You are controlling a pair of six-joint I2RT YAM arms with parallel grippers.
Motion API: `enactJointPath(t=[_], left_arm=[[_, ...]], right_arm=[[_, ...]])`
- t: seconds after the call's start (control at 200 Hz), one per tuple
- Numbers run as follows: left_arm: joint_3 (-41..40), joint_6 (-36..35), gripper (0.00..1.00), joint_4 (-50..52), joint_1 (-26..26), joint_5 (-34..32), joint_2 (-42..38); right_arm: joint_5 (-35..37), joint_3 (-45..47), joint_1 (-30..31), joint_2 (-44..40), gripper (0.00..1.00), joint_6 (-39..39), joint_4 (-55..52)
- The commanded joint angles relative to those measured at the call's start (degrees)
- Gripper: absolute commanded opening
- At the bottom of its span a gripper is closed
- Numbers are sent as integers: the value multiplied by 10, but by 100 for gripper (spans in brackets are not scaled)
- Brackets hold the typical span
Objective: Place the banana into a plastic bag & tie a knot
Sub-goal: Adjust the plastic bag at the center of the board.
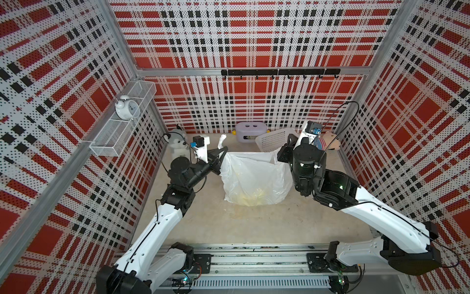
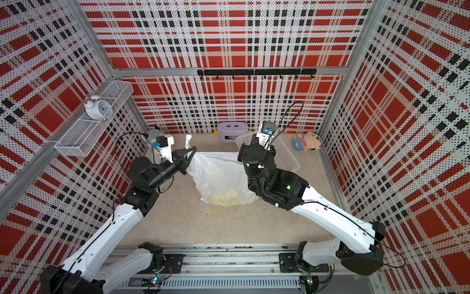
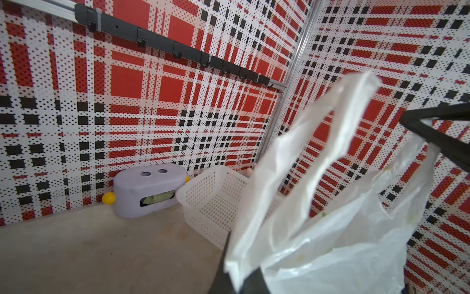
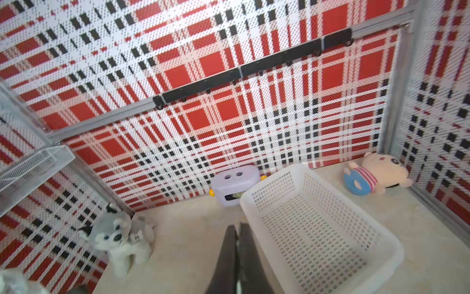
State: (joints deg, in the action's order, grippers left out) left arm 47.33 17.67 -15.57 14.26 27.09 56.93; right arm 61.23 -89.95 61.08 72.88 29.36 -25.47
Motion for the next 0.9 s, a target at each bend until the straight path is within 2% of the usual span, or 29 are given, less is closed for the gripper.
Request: enactJointPath(t=[0.0,0.07,0.125,0.185,0.245,0.291,0.366,0.451,0.506,0.566,0.646,0.671,0.721,0.787,0.827,0.897], left_arm=[[14,26,0,-42,-59,97,-1],[9,74,0,-104,-84,144,25],[5,88,0,-133,-86,167,47],[-2,87,0,-137,-76,164,60],[-19,76,0,-129,-58,133,60],[-32,63,0,-108,-39,84,51],[-47,40,0,-63,-6,13,45],[-58,38,0,-35,24,-14,41],[-61,20,0,-29,34,-22,38],[-62,19,0,-26,39,-18,34],[-62,20,0,-27,42,-8,29],[-62,20,0,-28,43,-4,28],[-64,22,0,-31,44,6,22],[-67,27,0,-33,44,20,14],[-69,28,0,-36,44,25,9],[-72,31,0,-41,45,37,2]], right_arm=[[125,-4,30,-10,0,-59,49],[156,0,48,-3,0,-102,92],[160,3,57,3,0,-105,96],[154,15,62,7,0,-79,72],[134,36,61,3,0,-10,11],[106,63,61,-5,0,17,-9],[38,122,60,-27,0,7,14],[-59,186,55,-62,0,-80,91],[-107,203,52,-81,0,-110,115],[-153,207,49,-95,28,-148,129],[-203,203,47,-108,27,-189,132],[-220,202,45,-115,33,-200,133],[-246,202,39,-126,52,-218,133],[-315,199,10,-142,63,-238,127],[-362,195,-17,-153,74,-241,119],[-472,188,-76,-169,89,-255,105]])
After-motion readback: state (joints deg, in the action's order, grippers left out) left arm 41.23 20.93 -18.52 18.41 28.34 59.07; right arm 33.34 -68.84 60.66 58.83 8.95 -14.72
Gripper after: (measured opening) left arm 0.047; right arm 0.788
